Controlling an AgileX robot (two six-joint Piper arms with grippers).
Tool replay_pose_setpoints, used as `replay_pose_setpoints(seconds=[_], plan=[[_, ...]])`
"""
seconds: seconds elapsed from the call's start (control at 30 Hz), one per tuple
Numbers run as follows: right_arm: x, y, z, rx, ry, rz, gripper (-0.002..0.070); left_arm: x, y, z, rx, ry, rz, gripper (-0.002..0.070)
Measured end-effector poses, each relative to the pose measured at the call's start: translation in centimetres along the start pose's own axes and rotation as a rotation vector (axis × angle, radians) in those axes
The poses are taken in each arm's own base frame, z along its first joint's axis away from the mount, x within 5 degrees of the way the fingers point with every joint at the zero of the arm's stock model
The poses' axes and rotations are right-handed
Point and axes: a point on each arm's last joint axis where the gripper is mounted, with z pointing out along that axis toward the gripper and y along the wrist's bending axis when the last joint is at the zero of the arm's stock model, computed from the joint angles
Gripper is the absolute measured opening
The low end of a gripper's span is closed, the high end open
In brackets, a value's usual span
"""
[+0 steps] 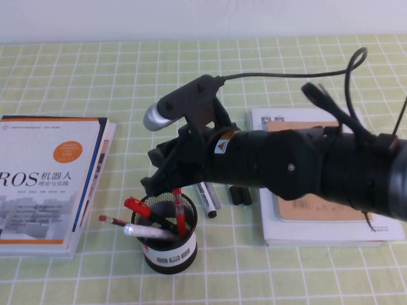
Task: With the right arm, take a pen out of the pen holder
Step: 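Take a marker out of the pen holder and lay it on the table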
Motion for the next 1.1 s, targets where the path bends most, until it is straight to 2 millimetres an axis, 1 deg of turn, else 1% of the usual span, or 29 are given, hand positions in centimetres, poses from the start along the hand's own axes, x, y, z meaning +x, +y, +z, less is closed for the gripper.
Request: replay_pose_setpoints(seconds=[0.17, 0.27, 0.37, 0.47, 0.63, 0.73, 0.83, 0.87, 0.97, 1.1], plan=[[-1.2, 0.4, -1.9, -0.016, -0.027, -0.022, 0.0026, 0.0, 0.0, 0.0, 0.0, 0.0, 0.0, -0.0006], [-2.5, 0.7, -3.7, -0.023, -0.072, -0.046, 0.0026, 0.0, 0.0, 0.0, 0.0, 0.0, 0.0, -0.0006], [-3.3, 0.6, -4.9, -0.022, -0.098, -0.068, 0.0026, 0.0, 0.0, 0.0, 0.0, 0.0, 0.0, -0.0006], [-3.9, -0.4, -5.4, -0.011, -0.08, -0.069, 0.0026, 0.0, 0.0, 0.0, 0.0, 0.0, 0.0, -0.0006], [-4.9, -3.8, -5.6, 0.05, -0.031, -0.056, 0.0026, 0.0, 0.0, 0.0, 0.0, 0.0, 0.0, -0.0006], [-5.1, -5.7, -4.9, 0.088, 0.008, -0.043, 0.0026, 0.0, 0.0, 0.0, 0.0, 0.0, 0.0, -0.0006], [-5.0, -7.2, -3.4, 0.103, 0.081, -0.009, 0.0026, 0.0, 0.0, 0.0, 0.0, 0.0, 0.0, -0.0006], [-4.6, -7.8, -2.4, 0.105, 0.132, 0.01, 0.0026, 0.0, 0.0, 0.0, 0.0, 0.0, 0.0, -0.0006], [-4.2, -9.0, 0.0, 0.097, 0.233, 0.049, 0.0026, 0.0, 0.0, 0.0, 0.0, 0.0, 0.0, -0.0006], [-3.7, -10.7, 3.4, 0.096, 0.334, 0.078, 0.0026, 0.0, 0.0, 0.0, 0.0, 0.0, 0.0, -0.0006]])
